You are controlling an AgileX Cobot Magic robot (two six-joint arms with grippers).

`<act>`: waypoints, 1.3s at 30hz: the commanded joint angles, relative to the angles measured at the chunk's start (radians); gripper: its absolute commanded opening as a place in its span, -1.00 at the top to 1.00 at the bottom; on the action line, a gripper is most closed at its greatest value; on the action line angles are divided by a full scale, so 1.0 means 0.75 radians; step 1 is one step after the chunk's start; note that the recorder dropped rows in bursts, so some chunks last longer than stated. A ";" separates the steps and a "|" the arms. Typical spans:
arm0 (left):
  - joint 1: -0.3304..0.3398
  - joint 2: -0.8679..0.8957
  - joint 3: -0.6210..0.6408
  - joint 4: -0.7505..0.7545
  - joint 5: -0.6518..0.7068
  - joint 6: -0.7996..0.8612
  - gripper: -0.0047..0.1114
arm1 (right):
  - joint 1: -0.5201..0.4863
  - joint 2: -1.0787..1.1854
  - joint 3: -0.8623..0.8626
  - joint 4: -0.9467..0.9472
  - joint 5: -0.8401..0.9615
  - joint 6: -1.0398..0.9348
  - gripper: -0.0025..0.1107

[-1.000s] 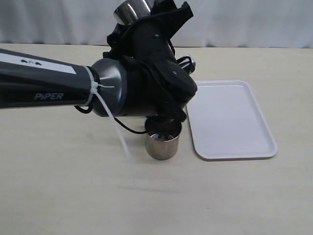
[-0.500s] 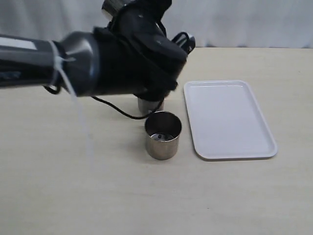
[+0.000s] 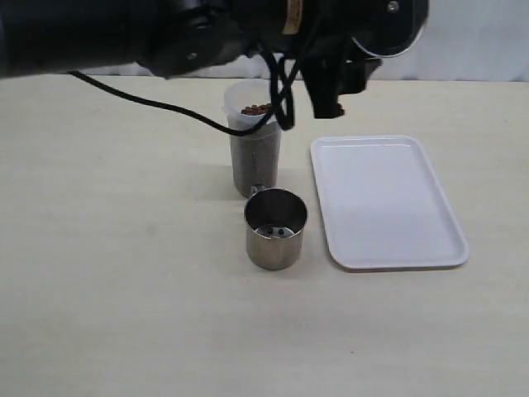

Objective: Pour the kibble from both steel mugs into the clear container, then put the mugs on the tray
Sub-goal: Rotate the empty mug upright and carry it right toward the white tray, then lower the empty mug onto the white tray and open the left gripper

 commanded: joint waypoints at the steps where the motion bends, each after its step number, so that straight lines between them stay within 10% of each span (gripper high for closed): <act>1: 0.002 0.153 -0.007 -0.270 -0.333 -0.082 0.92 | -0.006 -0.004 0.003 0.008 -0.004 -0.010 0.88; 10: 0.005 0.462 -0.013 -0.274 -0.815 -0.567 0.92 | -0.006 -0.004 0.003 0.008 -0.004 -0.010 0.88; 39: 0.002 0.963 -0.548 -0.384 -0.441 -0.771 0.92 | -0.006 -0.004 0.003 0.008 -0.004 -0.010 0.88</act>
